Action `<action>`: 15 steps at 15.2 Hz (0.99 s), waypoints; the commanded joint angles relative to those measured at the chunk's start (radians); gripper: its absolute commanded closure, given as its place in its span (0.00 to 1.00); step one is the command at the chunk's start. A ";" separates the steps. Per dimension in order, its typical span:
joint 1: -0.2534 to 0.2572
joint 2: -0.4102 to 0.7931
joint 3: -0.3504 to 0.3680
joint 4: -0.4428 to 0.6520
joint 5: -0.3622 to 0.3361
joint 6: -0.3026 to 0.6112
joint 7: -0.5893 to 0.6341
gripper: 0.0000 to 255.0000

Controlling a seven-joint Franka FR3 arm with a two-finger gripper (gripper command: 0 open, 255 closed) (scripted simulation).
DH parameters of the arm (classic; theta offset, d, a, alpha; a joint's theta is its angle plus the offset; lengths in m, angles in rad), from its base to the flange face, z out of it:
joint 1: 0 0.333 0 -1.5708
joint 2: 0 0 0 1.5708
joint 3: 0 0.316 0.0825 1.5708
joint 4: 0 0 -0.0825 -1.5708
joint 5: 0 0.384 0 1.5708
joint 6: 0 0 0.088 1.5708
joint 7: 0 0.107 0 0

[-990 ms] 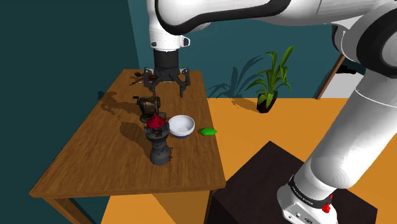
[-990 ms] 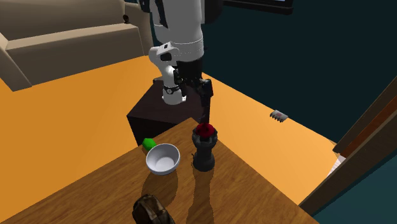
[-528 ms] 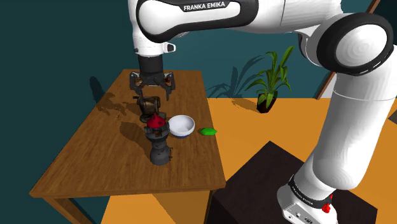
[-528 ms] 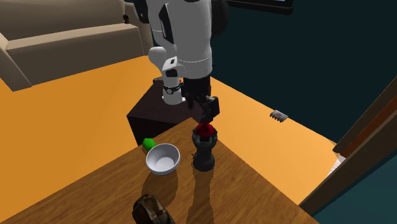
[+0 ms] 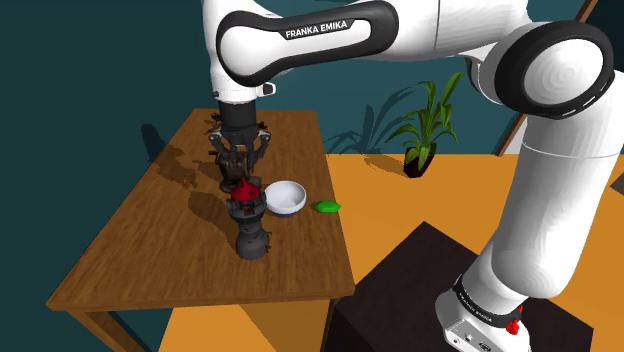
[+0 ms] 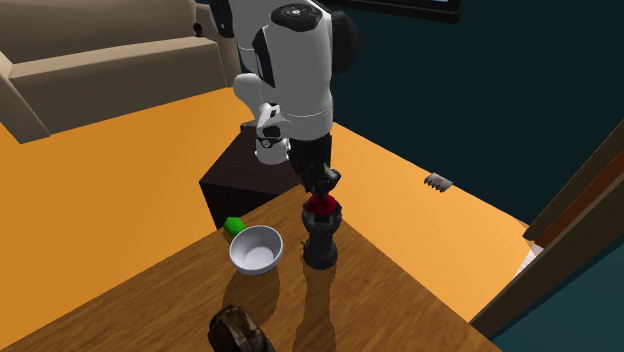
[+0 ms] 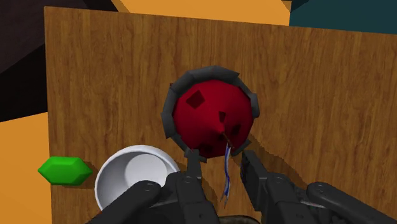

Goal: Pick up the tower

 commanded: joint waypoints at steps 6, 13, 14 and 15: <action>0.000 0.000 0.000 0.000 0.000 0.001 0.000 1.00; 0.004 -0.001 0.002 0.065 0.001 -0.065 0.004 1.00; 0.005 0.000 0.003 0.079 0.000 -0.079 0.004 1.00; 0.006 0.001 0.003 0.094 0.000 -0.093 0.005 1.00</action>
